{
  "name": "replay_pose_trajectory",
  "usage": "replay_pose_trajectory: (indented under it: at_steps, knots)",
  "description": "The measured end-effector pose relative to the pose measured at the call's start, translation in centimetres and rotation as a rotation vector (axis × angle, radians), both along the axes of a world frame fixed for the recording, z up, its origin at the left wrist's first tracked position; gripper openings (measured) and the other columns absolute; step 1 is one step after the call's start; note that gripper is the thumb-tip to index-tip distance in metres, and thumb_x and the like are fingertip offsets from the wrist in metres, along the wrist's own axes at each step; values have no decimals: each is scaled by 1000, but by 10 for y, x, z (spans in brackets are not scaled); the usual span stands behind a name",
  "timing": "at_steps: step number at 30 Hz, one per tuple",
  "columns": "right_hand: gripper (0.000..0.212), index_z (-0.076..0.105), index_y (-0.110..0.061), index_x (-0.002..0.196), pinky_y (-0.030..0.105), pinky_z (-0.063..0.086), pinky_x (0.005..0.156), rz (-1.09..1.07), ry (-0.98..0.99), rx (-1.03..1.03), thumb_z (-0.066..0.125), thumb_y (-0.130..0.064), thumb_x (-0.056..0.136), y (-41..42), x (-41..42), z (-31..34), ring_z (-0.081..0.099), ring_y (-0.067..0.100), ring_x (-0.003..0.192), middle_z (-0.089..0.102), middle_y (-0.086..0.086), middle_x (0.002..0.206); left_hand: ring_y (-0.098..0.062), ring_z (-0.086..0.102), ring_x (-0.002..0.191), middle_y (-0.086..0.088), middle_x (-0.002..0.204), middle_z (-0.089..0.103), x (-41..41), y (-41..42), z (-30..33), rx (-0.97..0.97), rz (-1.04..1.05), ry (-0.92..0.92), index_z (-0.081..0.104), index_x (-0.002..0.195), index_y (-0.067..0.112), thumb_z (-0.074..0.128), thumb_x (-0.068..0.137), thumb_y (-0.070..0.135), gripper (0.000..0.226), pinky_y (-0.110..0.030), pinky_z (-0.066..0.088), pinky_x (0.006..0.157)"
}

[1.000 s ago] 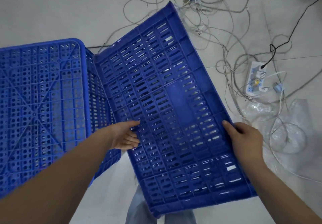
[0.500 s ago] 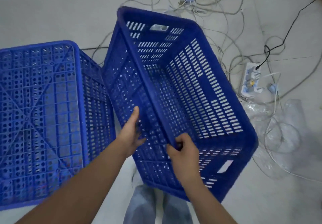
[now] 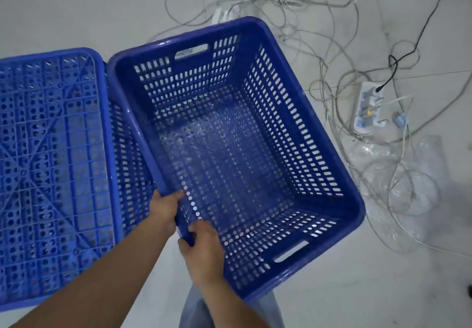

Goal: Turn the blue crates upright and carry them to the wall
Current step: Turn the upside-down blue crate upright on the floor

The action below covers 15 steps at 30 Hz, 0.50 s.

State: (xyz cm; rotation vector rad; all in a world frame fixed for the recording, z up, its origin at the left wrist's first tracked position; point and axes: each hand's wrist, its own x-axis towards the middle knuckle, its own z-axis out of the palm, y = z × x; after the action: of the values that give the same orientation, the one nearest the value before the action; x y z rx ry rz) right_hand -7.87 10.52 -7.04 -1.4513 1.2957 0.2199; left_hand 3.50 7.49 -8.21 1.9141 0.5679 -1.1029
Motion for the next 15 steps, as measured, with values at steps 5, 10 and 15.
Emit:
replay_pose_trajectory:
  at_steps: [5, 10, 15]
  knots:
    - [24, 68, -17, 93, 31, 48, 70, 148, -68, 41, 45, -8, 90, -31, -18, -6, 59, 19, 80, 66, 0, 87, -40, 58, 95, -24, 135, 52, 14, 20, -17, 65, -25, -7, 44, 137, 4, 36, 98, -5, 40, -53, 47, 96]
    - [28, 62, -7, 119, 32, 48, 86, 145, 85, -215, 48, -7, 95, -125, -49, -16, 58, 22, 107, 59, 9, 123, -37, 52, 122, -16, 143, 46, 23, 21, -15, 85, -52, 40, 32, 146, 8, 37, 101, 4, 45, -45, 43, 104]
    - [52, 42, -1, 133, 42, 39, 102, 115, 409, -564, 54, -1, 83, -214, -86, -16, 36, 31, 129, 40, 16, 141, -39, 55, 113, -19, 139, 50, 31, 22, -16, 205, -293, 8, 35, 143, 3, 43, 100, 11, 44, -49, 45, 101]
